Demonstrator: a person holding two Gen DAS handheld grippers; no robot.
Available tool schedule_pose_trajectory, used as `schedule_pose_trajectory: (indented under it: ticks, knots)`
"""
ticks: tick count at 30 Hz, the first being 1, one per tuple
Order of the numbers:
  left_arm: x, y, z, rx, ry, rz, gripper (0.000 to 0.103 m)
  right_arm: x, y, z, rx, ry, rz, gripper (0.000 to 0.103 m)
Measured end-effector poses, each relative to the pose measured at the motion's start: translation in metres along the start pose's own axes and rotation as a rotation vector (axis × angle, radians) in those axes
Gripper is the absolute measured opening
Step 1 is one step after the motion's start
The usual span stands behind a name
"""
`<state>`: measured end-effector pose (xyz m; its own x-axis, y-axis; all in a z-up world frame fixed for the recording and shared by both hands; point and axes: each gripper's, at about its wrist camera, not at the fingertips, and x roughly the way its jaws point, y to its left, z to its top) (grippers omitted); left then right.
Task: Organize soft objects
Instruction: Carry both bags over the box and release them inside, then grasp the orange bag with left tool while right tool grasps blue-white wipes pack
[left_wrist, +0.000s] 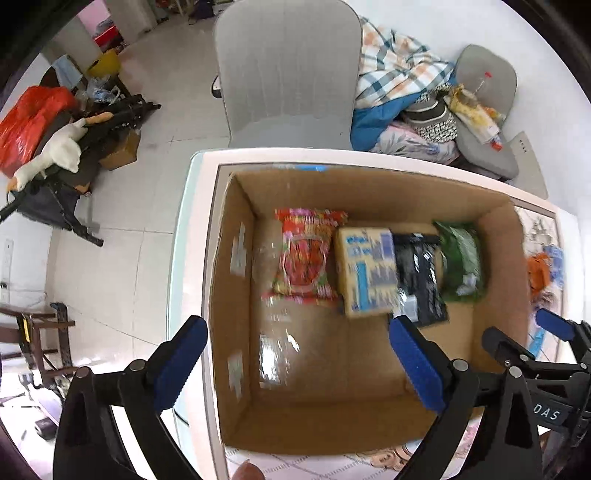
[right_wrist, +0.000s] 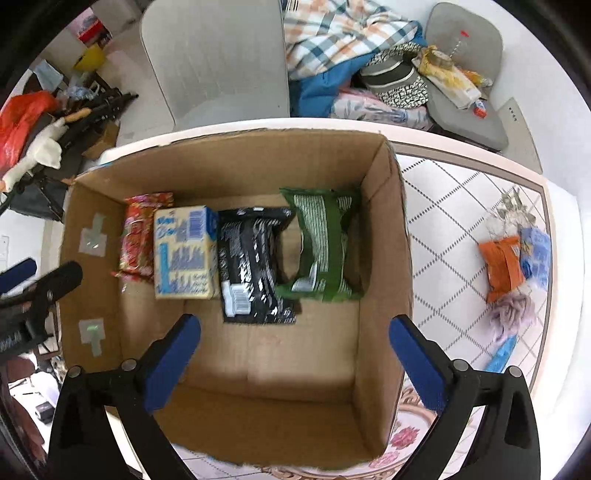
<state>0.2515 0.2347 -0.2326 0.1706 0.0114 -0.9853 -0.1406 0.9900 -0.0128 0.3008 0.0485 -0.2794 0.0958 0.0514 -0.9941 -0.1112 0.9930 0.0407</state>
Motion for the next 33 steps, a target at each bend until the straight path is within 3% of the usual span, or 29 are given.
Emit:
schedule_pose_trajectory:
  ticks: [9, 21, 27, 33]
  knots:
    - [-0.062, -0.007, -0.054, 0.012, -0.111, 0.016, 0.101, -0.057, 0.004, -0.060, -0.007, -0.115, 0.012, 0.103]
    - [-0.140, -0.016, -0.105, -0.007, -0.204, -0.043, 0.101, -0.147, -0.007, -0.134, 0.004, -0.236, 0.042, 0.103]
    - [-0.172, -0.016, -0.127, -0.009, -0.236, -0.070, 0.101, -0.179, -0.010, -0.164, 0.005, -0.261, 0.110, 0.103]
    - [-0.185, -0.019, -0.135, -0.016, -0.245, -0.065, 0.101, -0.185, -0.016, -0.177, 0.010, -0.254, 0.178, 0.103]
